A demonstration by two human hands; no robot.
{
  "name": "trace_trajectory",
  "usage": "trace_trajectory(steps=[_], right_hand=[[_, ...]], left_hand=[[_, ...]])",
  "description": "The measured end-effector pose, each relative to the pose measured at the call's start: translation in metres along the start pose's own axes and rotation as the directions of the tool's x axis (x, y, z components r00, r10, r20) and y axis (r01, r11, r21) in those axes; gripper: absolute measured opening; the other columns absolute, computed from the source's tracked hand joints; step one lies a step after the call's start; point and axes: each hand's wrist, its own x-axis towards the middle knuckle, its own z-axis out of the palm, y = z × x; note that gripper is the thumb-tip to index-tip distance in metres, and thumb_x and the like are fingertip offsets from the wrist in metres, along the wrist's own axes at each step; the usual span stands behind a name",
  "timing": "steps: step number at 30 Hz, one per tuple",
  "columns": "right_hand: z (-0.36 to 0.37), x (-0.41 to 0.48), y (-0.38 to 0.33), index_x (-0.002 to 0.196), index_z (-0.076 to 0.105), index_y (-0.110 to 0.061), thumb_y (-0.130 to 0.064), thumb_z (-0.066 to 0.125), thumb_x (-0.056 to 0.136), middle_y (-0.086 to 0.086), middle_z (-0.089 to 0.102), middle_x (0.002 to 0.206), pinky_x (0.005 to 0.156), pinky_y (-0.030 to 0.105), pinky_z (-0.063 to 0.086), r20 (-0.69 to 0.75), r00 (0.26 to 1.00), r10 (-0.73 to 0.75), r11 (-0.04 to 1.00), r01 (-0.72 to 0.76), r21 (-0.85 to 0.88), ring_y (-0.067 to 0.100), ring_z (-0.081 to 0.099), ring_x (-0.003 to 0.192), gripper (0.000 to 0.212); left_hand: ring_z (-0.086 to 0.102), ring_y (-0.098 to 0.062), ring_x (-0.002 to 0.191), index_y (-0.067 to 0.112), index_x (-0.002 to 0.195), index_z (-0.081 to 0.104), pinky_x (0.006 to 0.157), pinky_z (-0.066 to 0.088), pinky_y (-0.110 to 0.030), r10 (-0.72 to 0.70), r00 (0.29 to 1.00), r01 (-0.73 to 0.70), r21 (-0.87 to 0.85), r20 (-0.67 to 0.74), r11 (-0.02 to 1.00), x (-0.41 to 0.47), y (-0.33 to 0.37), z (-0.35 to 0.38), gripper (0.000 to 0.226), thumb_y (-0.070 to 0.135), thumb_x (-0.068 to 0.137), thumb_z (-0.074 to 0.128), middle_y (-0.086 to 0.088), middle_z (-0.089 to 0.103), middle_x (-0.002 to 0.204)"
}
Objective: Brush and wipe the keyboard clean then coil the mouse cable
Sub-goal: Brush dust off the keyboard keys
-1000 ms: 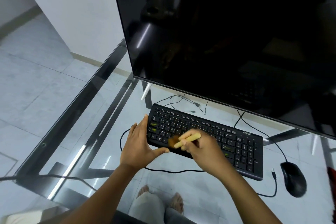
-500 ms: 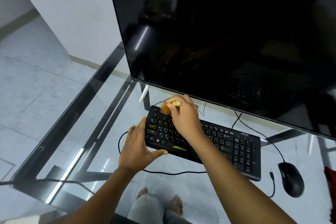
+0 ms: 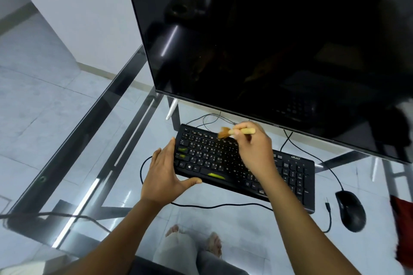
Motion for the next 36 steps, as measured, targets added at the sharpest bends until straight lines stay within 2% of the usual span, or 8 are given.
trace_trajectory(steps=[3,9,15,19,24,28,32,36], right_hand=[[-0.012,-0.012,0.008,0.095,0.064,-0.022,-0.021,0.055,0.098,-0.006,0.072,0.084,0.068,0.022,0.056,0.203,0.972,0.117,0.990,-0.130,0.051,0.016,0.069,0.076,0.010],[-0.029,-0.019,0.025,0.091,0.064,-0.022,-0.015,0.053,0.099,0.004,0.070,0.096,0.072,0.019,0.056,0.004,0.990,0.142,0.985,-0.141,0.099,0.012,0.067,0.078,0.015],[-0.040,-0.027,0.035,0.099,0.068,-0.023,-0.017,0.055,0.098,-0.002,0.068,0.104,0.081,0.011,0.048,-0.175,0.985,0.012,1.000,-0.008,0.024,0.000,0.063,0.090,0.014],[-0.031,-0.043,0.035,0.102,0.066,-0.014,-0.020,0.049,0.101,0.005,0.075,0.095,0.083,0.034,0.058,0.282,0.955,0.087,0.968,-0.148,0.204,0.022,0.071,0.089,0.018],[-0.038,-0.048,0.046,0.093,0.062,-0.028,-0.022,0.055,0.099,-0.002,0.071,0.088,0.073,0.028,0.054,-0.228,0.971,0.072,0.997,-0.068,0.025,0.016,0.068,0.083,0.011],[-0.036,-0.053,0.042,0.096,0.065,-0.017,-0.019,0.052,0.100,0.000,0.074,0.088,0.078,0.025,0.057,0.019,0.998,0.061,0.994,-0.062,0.086,0.016,0.071,0.082,0.014],[-0.048,-0.050,0.049,0.088,0.065,-0.025,-0.013,0.057,0.097,-0.011,0.066,0.098,0.082,0.008,0.044,-0.241,0.970,0.035,0.999,-0.042,-0.023,-0.001,0.062,0.090,0.018],[-0.051,-0.058,0.049,0.096,0.068,-0.017,-0.015,0.055,0.099,-0.008,0.071,0.096,0.080,0.010,0.048,0.037,0.999,0.009,0.998,-0.006,-0.059,-0.003,0.065,0.087,0.013]], left_hand=[[0.024,-0.028,0.143,0.021,0.153,0.003,0.118,0.022,-0.046,0.009,1.000,-0.009,0.012,0.010,1.000,0.000,-0.004,0.003,0.128,0.086,0.059,0.061,-0.002,0.037,0.151],[0.031,-0.021,0.137,0.023,0.153,0.008,0.107,0.040,-0.049,-0.045,0.999,0.045,-0.031,-0.008,0.999,0.002,-0.009,0.003,0.129,0.088,0.056,0.061,0.004,0.039,0.148],[0.014,-0.021,0.148,0.009,0.153,0.010,0.121,0.001,-0.048,0.086,0.996,-0.082,0.147,-0.021,0.986,0.004,-0.005,0.007,0.125,0.089,0.065,0.048,-0.009,0.026,0.157],[0.005,-0.017,0.150,0.007,0.153,0.012,0.120,-0.007,-0.044,0.178,0.984,-0.169,0.200,-0.023,0.965,0.010,0.017,0.009,0.121,0.088,0.069,0.044,-0.007,0.017,0.161],[-0.004,-0.011,0.149,0.012,0.154,0.002,0.121,-0.003,-0.046,0.257,0.963,-0.269,0.211,0.080,0.940,0.015,0.039,0.017,0.121,0.087,0.070,0.043,0.000,0.005,0.162],[-0.008,-0.012,0.149,0.009,0.154,0.001,0.121,-0.002,-0.048,0.284,0.938,-0.329,0.264,0.197,0.907,0.019,0.045,0.029,0.124,0.091,0.069,0.039,-0.004,0.005,0.163],[-0.019,-0.009,0.146,0.012,0.153,-0.008,0.120,-0.008,-0.047,0.287,0.918,-0.362,0.284,0.274,0.888,0.022,0.053,0.039,0.127,0.094,0.067,0.035,-0.001,-0.004,0.163],[-0.023,-0.010,0.145,0.013,0.152,-0.013,0.118,-0.014,-0.048,0.277,0.908,-0.377,0.330,0.313,0.865,0.023,0.058,0.043,0.130,0.095,0.064,0.033,-0.001,-0.009,0.162]])
